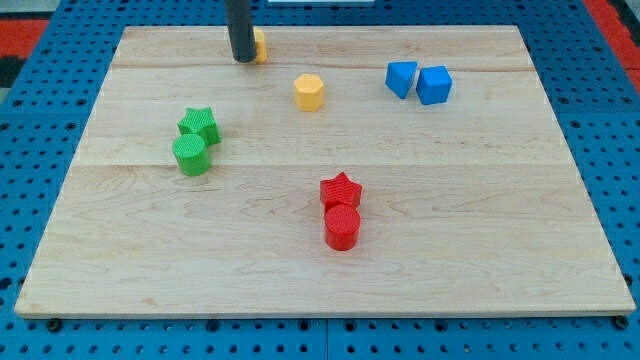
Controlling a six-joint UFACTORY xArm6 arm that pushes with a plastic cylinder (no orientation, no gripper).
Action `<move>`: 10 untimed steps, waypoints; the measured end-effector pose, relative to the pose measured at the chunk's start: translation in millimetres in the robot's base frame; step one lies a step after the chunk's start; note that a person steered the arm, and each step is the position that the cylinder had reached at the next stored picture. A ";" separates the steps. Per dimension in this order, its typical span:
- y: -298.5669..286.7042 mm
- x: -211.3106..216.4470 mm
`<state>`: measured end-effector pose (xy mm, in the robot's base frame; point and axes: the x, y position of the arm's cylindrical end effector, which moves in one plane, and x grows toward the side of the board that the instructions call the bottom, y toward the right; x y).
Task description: Move the yellow heart towards the yellow hexagon
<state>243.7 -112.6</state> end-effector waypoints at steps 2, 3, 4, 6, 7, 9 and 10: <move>-56.9 -32.1; -23.4 -33.5; 3.6 -34.1; 22.2 -5.0; 22.3 -10.9; 22.4 -47.2; 29.0 -27.7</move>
<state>216.0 -83.6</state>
